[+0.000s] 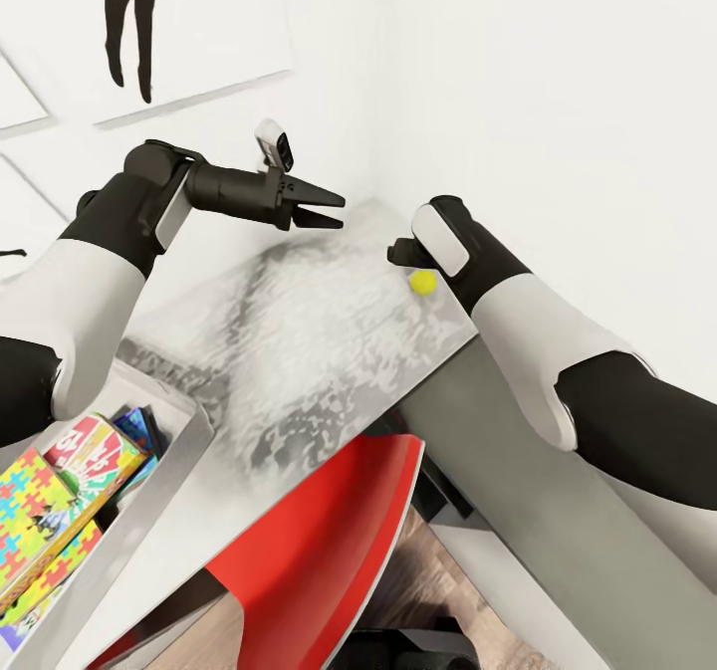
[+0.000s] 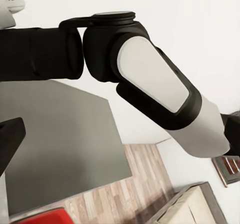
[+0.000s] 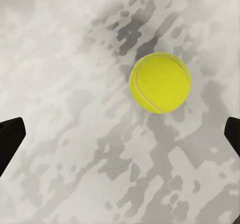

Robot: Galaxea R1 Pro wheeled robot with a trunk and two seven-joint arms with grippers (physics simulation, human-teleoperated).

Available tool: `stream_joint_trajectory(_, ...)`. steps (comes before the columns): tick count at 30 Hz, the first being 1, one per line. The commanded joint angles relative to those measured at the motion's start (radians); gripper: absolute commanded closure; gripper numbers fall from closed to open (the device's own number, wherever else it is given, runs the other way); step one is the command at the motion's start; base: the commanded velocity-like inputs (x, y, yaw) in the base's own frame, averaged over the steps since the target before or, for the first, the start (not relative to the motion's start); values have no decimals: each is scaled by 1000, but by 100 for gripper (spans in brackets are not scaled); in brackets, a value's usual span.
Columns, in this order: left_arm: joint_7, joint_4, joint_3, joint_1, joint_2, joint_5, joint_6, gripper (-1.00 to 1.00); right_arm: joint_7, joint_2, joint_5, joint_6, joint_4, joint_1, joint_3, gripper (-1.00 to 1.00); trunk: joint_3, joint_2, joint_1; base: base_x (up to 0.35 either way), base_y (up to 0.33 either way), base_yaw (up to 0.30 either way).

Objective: Put all the toys in the child's room - the three board games (two on the bed and one on the table), the two jigsaw puzzles on the table, and the tennis ball on the table - inside the toy box on the table in the child's room.

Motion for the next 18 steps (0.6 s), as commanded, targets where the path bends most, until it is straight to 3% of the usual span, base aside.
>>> stream_joint_trajectory(1,-4,0,-7,-1,2,4,11,-100,-9,0,-10,2,0,-1,5,-100,-3,-2,0,0,0,0)
stream_joint_trajectory(18,-4,1,-5,-1,5,5,11,-100,-10,-1,-11,2,0,-2,4,-100,-31,-2,0,0,0,0)
